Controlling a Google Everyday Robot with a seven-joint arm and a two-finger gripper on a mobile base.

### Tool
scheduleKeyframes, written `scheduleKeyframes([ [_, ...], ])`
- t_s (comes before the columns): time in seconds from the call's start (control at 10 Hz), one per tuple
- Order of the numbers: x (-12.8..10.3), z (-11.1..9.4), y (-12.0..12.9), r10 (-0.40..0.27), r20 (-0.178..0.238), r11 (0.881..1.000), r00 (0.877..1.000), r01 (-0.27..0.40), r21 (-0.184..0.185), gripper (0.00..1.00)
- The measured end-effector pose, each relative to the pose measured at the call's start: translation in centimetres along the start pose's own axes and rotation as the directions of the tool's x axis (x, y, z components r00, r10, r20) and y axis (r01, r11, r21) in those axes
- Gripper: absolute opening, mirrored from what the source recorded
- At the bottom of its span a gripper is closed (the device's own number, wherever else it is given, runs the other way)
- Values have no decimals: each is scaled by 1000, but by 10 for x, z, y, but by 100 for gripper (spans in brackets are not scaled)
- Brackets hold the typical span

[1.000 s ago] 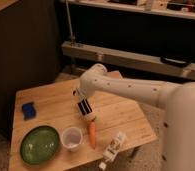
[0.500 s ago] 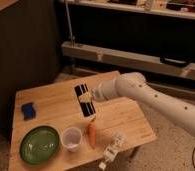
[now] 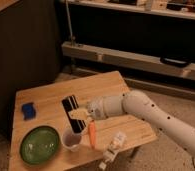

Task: Place the eraser in the ceramic cup

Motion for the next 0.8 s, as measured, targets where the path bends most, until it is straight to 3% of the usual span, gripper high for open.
scheduleKeyframes([
  [0.2, -6, 12, -2, -44, 2, 999, 999, 44, 22, 0],
  [0.8, -19, 26, 8, -76, 2, 997, 997, 76, 29, 0],
])
